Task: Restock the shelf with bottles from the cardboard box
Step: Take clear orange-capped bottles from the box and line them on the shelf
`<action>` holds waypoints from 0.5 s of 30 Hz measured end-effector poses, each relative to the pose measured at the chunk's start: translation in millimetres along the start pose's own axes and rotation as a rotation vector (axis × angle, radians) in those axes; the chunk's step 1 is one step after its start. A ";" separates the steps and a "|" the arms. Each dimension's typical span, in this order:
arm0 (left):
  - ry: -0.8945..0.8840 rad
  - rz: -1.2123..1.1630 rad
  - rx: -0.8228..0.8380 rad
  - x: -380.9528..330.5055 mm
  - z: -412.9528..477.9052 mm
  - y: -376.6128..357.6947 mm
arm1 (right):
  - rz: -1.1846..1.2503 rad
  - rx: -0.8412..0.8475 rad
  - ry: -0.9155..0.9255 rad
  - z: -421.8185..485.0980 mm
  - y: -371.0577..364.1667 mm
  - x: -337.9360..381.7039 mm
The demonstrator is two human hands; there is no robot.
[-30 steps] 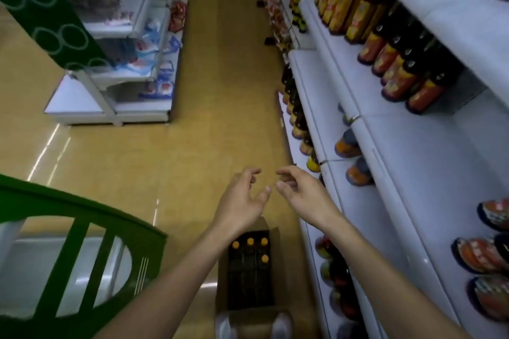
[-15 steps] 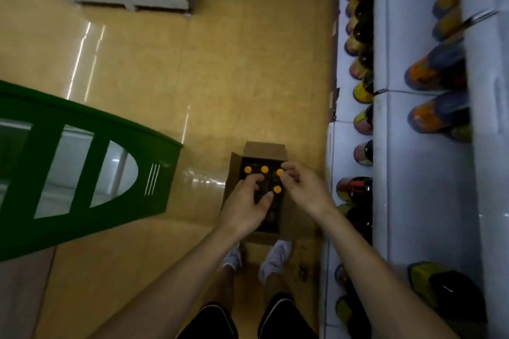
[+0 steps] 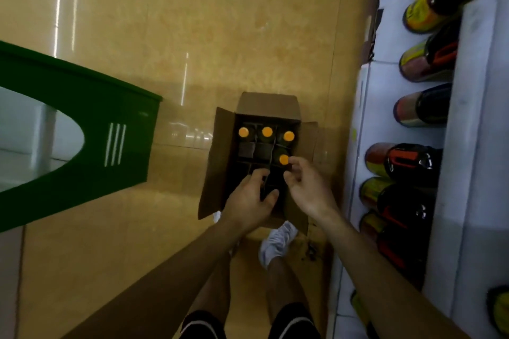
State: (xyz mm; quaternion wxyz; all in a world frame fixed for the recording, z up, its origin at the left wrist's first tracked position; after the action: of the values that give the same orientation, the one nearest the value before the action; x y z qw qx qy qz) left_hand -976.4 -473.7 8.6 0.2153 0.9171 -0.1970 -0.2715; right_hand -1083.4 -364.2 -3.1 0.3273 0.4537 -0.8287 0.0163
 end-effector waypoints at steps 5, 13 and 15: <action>-0.017 0.046 0.025 27.9 64.0 -26.3 | -0.132 -0.037 -0.010 47.9 -17.2 -41.3; -0.022 0.051 0.069 77.3 129.6 -43.4 | -0.091 -0.099 -0.219 119.1 -56.7 -79.8; -0.013 0.066 0.089 92.4 138.9 -50.8 | 0.049 -0.153 -0.274 141.3 -73.4 -95.3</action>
State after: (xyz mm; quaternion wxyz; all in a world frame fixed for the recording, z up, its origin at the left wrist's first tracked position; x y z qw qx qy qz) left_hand -973.3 -515.7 -160.6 0.1818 0.9170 -0.2404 -0.2613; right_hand -1066.3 -382.5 -187.0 0.2445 0.4050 -0.8752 -0.1010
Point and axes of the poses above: each hand's wrist, its own z-axis towards the middle knuckle, its own y-axis out of the back of the hand, x = y × z, the point moved 1 cm from there along z, towards the middle knuckle, and after that the axes turned 13 degrees about z, right-handed, at the moved point
